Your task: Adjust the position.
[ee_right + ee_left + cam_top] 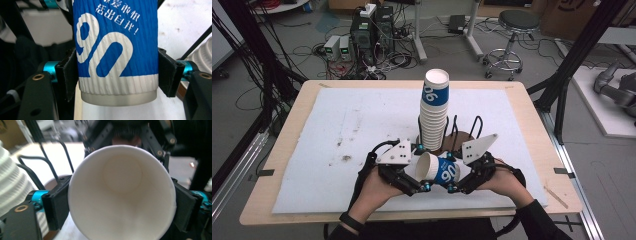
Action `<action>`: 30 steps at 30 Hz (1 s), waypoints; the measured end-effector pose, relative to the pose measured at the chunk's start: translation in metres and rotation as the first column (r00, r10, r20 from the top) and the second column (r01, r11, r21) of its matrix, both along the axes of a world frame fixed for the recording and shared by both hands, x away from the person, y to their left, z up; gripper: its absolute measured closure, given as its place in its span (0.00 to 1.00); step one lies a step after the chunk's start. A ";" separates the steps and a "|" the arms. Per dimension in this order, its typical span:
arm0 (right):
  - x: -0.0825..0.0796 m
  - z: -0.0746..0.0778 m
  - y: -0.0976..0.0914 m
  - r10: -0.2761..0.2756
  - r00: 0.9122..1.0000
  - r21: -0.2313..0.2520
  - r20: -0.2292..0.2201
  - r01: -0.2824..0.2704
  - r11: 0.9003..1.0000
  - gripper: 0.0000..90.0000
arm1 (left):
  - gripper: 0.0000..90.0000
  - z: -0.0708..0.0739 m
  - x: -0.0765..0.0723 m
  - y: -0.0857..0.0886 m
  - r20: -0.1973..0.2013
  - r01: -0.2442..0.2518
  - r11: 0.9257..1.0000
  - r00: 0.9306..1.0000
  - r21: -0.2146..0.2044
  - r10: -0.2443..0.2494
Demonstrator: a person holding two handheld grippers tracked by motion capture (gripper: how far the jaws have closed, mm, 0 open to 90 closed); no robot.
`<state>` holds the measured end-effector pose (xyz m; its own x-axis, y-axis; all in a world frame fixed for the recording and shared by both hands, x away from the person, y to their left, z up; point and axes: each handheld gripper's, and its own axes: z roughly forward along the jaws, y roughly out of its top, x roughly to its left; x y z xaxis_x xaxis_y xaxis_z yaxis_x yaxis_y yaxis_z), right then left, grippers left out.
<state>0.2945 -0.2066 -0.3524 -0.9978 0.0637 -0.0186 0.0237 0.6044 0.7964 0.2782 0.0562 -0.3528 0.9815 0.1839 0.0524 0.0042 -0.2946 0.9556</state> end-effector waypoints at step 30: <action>0.001 0.008 -0.008 -0.008 1.000 0.104 -0.023 0.010 0.995 0.27 | 0.26 0.002 0.005 0.005 -0.028 0.052 0.996 0.998 -0.070 -0.054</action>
